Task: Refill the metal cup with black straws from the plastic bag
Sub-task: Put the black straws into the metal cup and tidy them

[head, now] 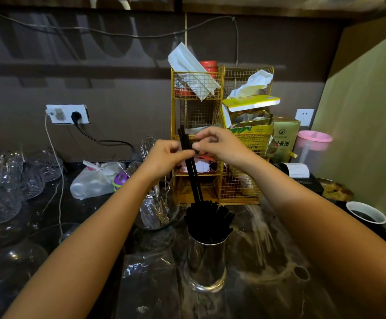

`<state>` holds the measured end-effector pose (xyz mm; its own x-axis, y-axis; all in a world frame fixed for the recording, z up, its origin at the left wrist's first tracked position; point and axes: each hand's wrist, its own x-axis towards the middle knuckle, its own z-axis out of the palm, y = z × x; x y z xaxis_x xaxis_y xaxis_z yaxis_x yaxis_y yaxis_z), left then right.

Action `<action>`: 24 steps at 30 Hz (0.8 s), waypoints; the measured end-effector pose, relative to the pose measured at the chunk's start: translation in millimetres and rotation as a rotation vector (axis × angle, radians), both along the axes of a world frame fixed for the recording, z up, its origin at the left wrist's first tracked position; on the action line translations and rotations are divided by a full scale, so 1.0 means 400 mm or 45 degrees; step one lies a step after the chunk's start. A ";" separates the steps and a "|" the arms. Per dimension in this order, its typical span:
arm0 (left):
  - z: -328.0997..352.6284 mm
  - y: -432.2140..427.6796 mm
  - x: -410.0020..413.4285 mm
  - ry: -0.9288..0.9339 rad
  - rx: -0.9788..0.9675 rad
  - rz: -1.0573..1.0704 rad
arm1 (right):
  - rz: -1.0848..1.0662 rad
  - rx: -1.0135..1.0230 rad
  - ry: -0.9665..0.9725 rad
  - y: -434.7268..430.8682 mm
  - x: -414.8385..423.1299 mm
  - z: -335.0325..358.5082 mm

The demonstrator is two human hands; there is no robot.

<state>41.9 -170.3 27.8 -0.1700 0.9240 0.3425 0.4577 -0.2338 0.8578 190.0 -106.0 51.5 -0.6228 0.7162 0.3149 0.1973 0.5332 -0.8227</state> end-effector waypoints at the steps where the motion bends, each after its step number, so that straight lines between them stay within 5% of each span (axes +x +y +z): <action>1: 0.014 -0.010 0.003 -0.029 0.057 0.007 | -0.034 -0.020 0.050 -0.002 0.009 0.002; 9: 0.036 -0.045 0.057 0.048 0.640 0.170 | 0.043 -0.845 0.008 -0.030 0.074 -0.039; 13: -0.044 -0.064 0.113 0.432 0.839 0.047 | 0.259 -1.203 0.253 -0.044 0.072 -0.063; 19: -0.136 -0.079 0.124 0.786 0.828 -0.153 | 0.097 -1.214 0.444 -0.052 0.074 -0.071; 24: -0.156 -0.077 0.096 0.766 0.677 -0.210 | 0.016 -0.971 0.406 -0.034 0.079 -0.066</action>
